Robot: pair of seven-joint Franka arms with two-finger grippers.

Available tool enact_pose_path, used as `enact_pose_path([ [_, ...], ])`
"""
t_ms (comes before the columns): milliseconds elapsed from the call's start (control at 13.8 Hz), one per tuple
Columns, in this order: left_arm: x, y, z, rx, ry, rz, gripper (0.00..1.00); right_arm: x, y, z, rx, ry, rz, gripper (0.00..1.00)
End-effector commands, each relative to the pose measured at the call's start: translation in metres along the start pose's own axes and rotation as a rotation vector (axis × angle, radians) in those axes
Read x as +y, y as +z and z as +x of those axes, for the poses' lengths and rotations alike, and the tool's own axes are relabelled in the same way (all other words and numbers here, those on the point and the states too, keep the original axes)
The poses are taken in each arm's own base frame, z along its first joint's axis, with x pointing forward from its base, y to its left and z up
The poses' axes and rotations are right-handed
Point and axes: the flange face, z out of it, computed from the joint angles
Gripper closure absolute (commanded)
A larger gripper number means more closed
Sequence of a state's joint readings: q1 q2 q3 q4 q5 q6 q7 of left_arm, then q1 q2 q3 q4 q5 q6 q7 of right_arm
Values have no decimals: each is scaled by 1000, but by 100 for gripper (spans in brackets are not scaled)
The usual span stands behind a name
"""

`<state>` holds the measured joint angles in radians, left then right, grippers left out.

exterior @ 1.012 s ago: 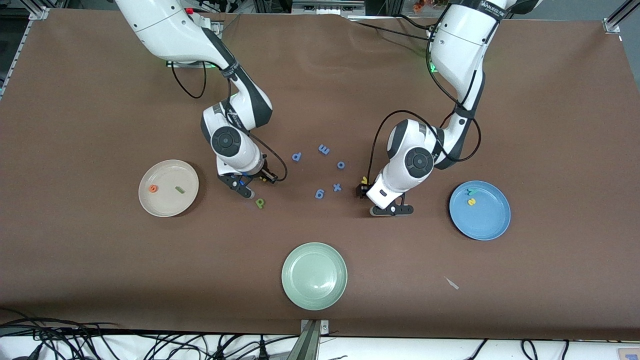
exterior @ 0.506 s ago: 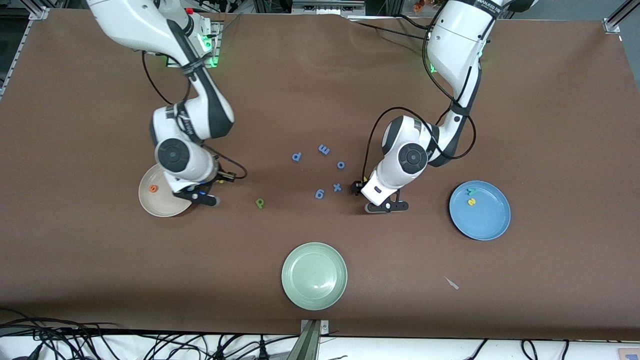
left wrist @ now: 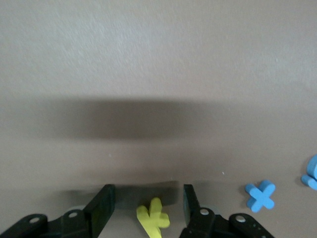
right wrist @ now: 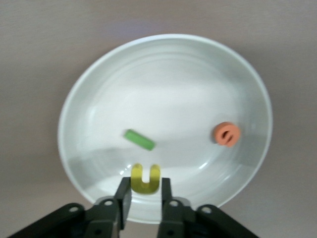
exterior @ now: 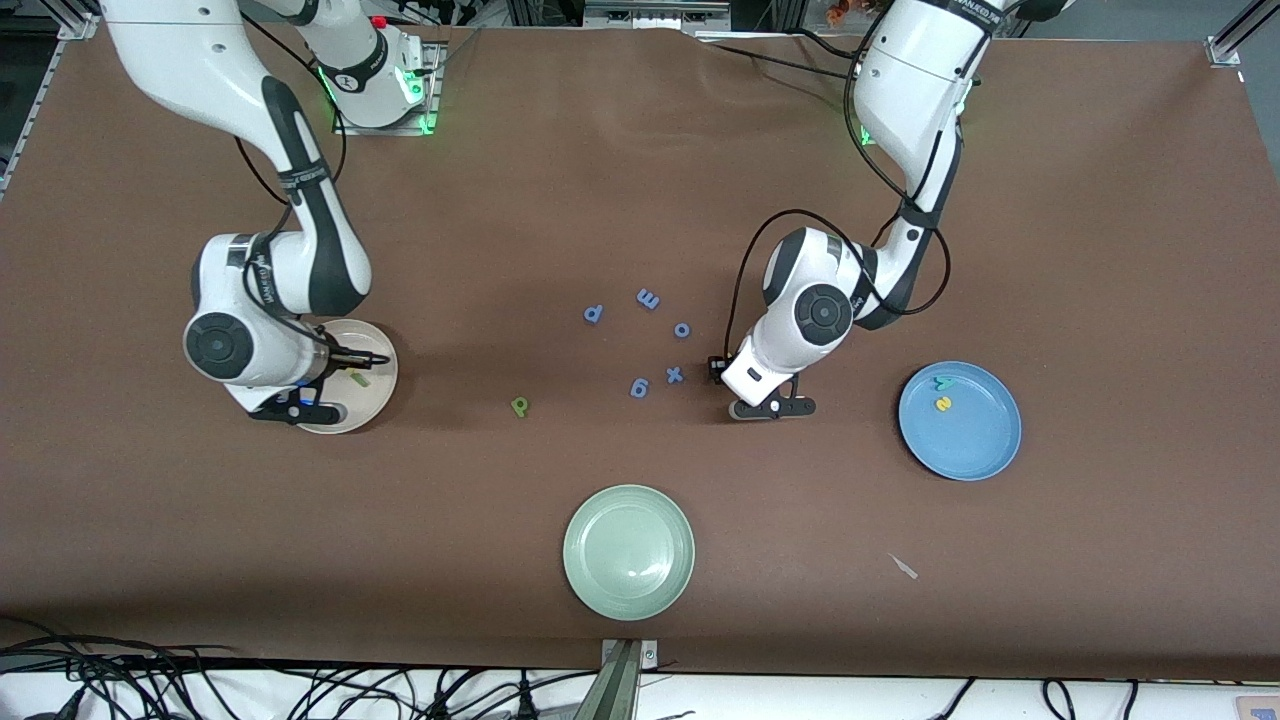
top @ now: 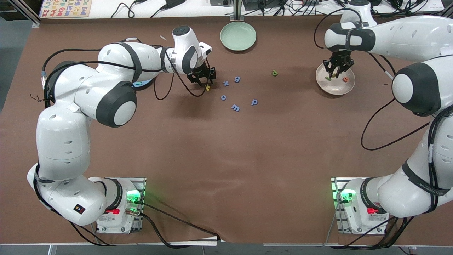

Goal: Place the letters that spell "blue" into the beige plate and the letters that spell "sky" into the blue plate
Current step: 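Drop the u on the white plate while the left gripper grasps the k, then grasp the green d with the right gripper while the left gripper places the k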

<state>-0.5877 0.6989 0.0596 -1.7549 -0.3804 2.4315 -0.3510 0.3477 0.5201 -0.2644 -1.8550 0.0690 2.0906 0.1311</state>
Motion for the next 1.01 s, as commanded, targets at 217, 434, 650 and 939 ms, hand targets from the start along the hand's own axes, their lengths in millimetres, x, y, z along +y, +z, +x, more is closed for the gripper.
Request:
enact_pose_path([
  [217, 8, 2, -21, -42, -48, -3, 30, -68, -30, -1, 48, 4, 22, 0],
  [434, 7, 3, -23, -45, -48, -2, 46, -132, -43, 0, 79, -5, 62, 0],
  [650, 7, 3, -23, -47, -42, -2, 82, -186, -43, -2, 76, 28, 118, 0],
  [939, 4, -1, -17, -25, 0, 32, 99, -243, -22, -6, 65, 11, 129, 0],
])
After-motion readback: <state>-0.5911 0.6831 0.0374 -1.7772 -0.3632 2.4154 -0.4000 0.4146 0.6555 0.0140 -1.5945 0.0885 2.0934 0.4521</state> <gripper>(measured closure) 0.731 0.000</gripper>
